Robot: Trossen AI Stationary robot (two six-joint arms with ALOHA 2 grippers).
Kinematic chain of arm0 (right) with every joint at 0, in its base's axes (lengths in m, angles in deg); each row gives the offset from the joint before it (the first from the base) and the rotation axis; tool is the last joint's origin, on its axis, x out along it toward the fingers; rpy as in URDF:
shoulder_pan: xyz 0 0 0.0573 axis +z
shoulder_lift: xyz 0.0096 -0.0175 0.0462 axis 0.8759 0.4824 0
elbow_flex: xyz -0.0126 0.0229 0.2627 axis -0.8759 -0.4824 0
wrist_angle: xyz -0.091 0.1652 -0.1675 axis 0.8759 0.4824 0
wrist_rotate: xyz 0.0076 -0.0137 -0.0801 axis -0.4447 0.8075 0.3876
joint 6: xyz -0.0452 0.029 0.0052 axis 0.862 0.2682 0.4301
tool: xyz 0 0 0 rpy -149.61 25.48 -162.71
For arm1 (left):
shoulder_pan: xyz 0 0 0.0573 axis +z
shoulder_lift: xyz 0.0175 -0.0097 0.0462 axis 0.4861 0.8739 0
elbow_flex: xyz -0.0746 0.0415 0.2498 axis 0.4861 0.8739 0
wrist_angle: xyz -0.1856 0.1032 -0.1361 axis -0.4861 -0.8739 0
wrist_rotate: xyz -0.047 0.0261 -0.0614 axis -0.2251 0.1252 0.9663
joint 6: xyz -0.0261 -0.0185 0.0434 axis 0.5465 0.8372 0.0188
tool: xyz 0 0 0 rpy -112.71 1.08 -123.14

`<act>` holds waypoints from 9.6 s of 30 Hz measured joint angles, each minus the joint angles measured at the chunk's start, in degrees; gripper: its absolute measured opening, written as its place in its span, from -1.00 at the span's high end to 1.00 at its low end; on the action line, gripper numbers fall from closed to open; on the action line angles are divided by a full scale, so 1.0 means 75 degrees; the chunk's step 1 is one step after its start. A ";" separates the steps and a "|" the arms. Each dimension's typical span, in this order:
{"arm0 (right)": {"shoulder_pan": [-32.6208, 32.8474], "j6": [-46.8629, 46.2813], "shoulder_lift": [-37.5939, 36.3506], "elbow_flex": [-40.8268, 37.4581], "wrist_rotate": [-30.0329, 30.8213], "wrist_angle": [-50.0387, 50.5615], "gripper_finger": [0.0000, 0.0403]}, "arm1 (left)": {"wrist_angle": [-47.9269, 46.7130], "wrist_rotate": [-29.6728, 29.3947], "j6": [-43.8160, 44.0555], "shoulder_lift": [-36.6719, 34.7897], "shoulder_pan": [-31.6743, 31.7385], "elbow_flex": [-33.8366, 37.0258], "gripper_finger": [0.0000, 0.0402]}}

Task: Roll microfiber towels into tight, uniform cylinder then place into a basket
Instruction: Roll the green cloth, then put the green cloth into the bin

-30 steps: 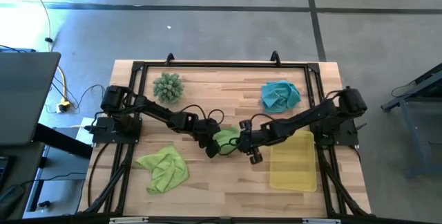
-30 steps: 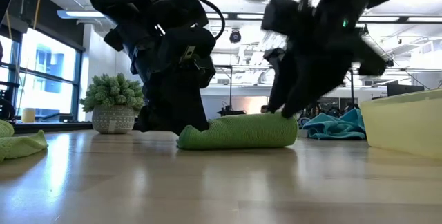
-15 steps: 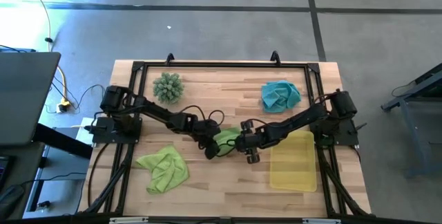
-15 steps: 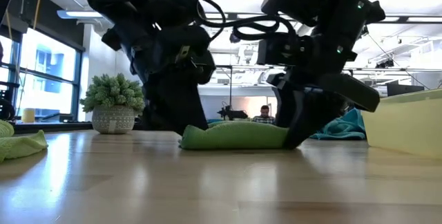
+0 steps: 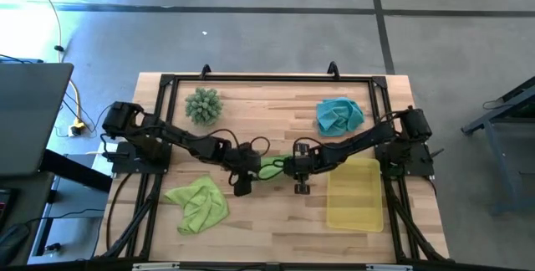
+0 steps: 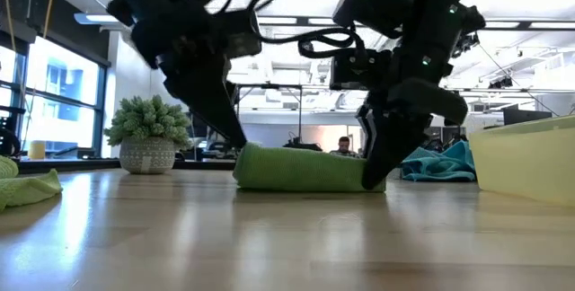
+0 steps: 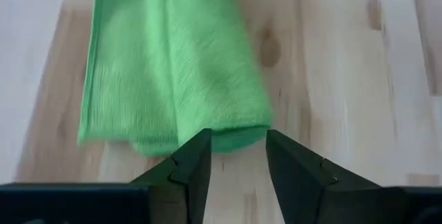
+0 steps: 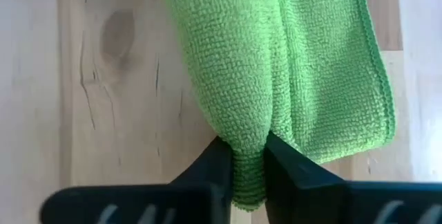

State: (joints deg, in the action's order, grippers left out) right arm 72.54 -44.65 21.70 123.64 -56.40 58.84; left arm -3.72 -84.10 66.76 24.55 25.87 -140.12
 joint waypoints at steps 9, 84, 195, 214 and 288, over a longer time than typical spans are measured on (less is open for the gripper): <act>-0.0888 -0.0463 0.0000 -0.0011 -0.2229 -0.0170 0.89 | 0.0850 -0.1813 -0.2064 0.0195 -0.0996 -0.0012 0.36; 0.0477 0.1043 -0.0128 -0.0007 0.1028 -0.0078 0.31 | 0.1034 0.1233 0.2175 0.1323 0.0943 -0.0020 0.62; -0.1269 0.0156 0.0090 -0.0046 -0.3091 -0.0782 0.96 | 0.0813 -0.2405 -0.1516 0.0122 -0.0858 -0.0018 0.36; -0.1321 0.0957 -0.0572 -0.0093 -0.3481 -0.0698 0.43 | 0.0884 -0.2603 0.0070 0.1402 -0.0774 -0.0049 0.36; 0.1085 -0.6945 -0.3952 -0.0061 0.2520 0.4455 0.97 | -0.0824 -0.3752 0.2799 -0.0154 -0.0745 -0.0020 0.36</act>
State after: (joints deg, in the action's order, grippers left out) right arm 80.68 -96.73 -7.93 123.18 -37.50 92.25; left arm -9.90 -112.24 87.76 23.39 20.29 -140.28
